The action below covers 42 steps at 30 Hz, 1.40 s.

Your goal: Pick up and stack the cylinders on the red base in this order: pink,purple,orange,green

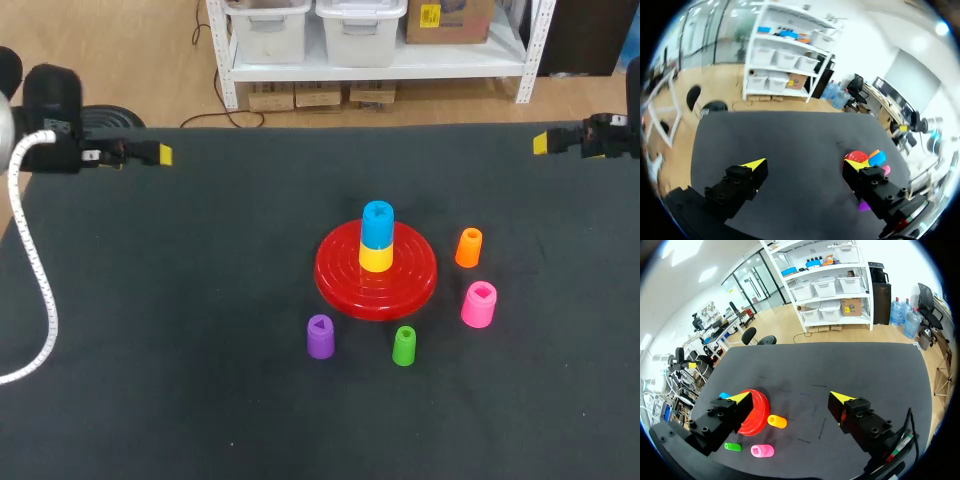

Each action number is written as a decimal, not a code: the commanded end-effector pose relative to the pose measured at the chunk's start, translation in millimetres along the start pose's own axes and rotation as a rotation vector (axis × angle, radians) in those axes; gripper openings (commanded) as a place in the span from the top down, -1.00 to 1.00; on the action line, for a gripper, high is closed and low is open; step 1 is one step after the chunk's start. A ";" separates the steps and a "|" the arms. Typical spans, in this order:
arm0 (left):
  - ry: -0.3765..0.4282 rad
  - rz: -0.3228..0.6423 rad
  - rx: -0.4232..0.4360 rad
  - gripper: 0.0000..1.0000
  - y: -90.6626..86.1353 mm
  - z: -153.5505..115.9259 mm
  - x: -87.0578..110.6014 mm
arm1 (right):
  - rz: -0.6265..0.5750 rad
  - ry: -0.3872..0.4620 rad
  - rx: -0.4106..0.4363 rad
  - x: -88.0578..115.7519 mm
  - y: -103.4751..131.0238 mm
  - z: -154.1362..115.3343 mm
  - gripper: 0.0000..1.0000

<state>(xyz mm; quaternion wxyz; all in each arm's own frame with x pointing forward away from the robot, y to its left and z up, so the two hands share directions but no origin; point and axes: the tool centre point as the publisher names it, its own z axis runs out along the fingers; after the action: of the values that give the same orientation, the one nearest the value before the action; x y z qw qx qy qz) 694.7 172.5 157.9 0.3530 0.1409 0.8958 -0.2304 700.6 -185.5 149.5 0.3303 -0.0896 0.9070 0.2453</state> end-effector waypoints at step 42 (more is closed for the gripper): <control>0.152 1.270 0.571 -1.00 -73.4 5.5 103.5 | 0.000 0.000 0.002 -0.1 0.2 -0.1 -1.00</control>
<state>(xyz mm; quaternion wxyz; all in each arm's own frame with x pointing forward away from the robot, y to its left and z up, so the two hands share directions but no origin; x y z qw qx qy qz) 585.3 115.2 108.9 0.3181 0.7277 0.5816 -0.1761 700.6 -185.6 149.5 0.3303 -0.0896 0.9070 0.2453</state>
